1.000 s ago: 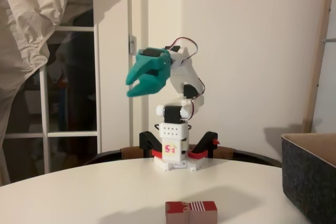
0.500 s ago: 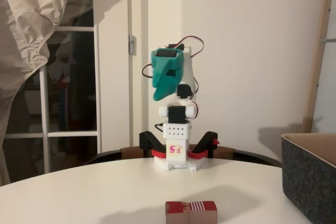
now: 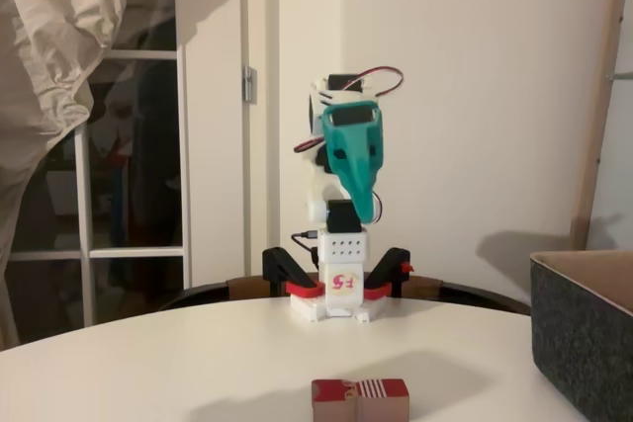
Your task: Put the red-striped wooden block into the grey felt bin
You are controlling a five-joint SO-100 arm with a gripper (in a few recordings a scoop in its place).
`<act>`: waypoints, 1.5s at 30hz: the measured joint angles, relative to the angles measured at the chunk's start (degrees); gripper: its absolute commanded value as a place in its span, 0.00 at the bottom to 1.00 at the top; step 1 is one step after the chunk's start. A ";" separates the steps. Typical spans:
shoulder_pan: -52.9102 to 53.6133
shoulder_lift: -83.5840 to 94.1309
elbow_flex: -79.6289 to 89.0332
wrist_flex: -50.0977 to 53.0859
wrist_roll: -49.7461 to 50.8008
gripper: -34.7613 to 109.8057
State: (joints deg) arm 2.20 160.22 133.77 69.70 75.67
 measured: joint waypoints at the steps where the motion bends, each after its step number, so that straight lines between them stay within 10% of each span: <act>1: 0.44 -1.32 -1.41 2.11 -1.58 0.35; 19: -7.12 -18.81 -7.56 25.05 -13.89 0.38; 45: -9.32 -47.90 -36.56 23.38 -7.47 0.40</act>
State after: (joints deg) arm -7.12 112.32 97.21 93.08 68.20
